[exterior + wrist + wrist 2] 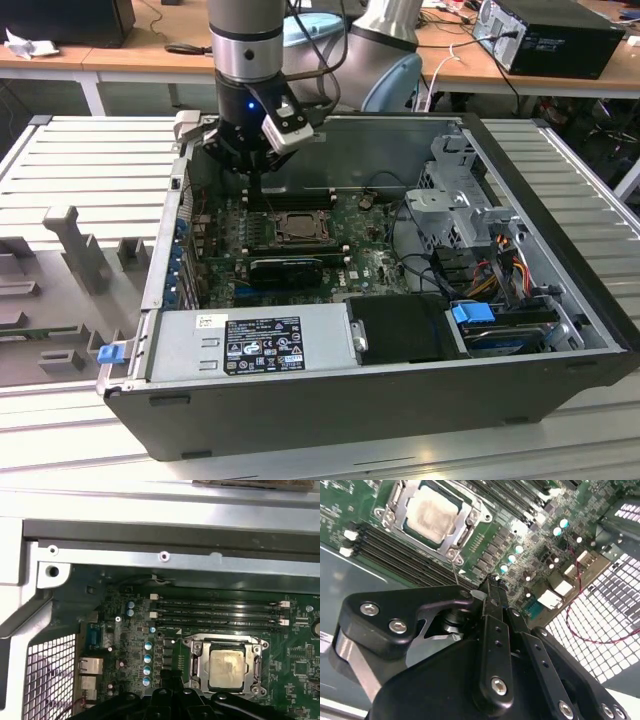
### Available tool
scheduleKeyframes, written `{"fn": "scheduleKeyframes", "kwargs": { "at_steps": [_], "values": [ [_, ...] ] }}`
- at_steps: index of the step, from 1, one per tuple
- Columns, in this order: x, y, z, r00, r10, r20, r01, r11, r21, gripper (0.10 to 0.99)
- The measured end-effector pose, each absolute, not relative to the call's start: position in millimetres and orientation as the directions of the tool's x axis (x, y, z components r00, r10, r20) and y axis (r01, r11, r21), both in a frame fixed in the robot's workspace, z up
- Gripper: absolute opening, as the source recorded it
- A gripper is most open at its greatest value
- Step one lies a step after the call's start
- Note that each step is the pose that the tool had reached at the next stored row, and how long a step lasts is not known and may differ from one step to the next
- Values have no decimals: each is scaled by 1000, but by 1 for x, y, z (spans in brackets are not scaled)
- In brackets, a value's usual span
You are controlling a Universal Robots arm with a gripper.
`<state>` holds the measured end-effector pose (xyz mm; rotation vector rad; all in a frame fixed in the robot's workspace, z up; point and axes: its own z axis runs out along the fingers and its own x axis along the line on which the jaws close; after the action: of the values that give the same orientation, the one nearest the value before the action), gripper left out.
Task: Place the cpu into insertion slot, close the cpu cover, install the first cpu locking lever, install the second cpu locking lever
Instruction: 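Install the first cpu locking lever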
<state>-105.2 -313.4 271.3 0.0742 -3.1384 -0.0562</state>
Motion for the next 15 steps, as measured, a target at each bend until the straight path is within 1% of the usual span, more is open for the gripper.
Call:
{"fn": "scheduleKeyframes", "kwargs": {
  "at_steps": [10, 15],
  "values": [
    [-111, -292, 259, -999, -48, 2, -48, 998, 36, 106],
    [-110, -291, 258, -999, -48, 2, -48, 998, 36, 106]
  ]
}}
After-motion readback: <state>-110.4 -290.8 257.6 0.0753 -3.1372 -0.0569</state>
